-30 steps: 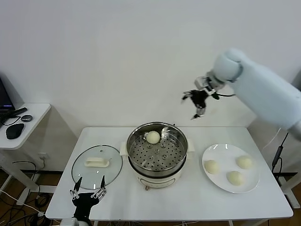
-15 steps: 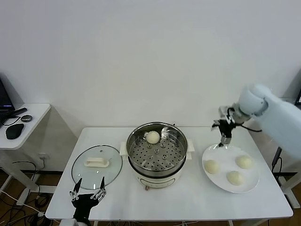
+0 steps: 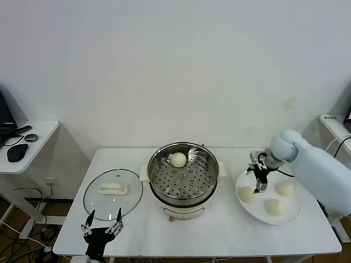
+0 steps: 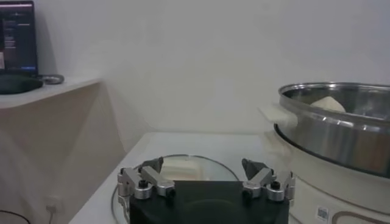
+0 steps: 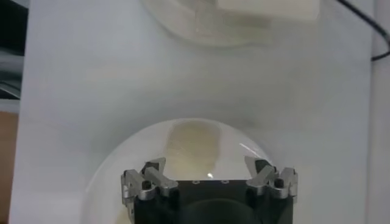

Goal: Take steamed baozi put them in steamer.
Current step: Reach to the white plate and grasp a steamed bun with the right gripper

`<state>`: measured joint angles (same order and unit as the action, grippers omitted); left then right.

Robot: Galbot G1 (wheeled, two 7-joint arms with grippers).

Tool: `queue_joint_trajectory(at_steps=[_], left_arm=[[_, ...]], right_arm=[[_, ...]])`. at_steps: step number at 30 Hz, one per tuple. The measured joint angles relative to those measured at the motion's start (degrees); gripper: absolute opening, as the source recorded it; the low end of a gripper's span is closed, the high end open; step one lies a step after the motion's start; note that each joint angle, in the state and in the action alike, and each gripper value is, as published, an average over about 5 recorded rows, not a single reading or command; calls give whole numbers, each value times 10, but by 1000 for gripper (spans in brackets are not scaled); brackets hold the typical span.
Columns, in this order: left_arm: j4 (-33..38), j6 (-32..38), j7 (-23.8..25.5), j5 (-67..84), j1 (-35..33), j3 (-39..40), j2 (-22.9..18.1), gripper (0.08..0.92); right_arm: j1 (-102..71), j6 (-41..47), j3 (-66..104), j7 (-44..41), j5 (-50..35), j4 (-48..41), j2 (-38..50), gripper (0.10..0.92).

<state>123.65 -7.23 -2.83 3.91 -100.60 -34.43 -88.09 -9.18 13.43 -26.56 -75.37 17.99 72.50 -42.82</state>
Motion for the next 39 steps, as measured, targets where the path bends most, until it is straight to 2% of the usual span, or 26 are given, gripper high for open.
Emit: queue_joint_trajectory(at_steps=[12, 33, 36, 39], left_arm=[[-8, 0, 0, 0, 1, -1, 0, 823], [-21, 0, -1, 1, 5, 1, -1, 823], [-22, 0, -1, 1, 5, 1, -1, 823], [-22, 1, -1, 0, 5, 2, -2, 823]], right_arm=[[-41, -7, 27, 18, 41, -27, -27, 823], [-61, 12, 37, 28, 65, -42, -44, 822], [-62, 16, 38, 28, 65, -43, -44, 793], [-63, 19, 40, 27, 65, -46, -43, 718]])
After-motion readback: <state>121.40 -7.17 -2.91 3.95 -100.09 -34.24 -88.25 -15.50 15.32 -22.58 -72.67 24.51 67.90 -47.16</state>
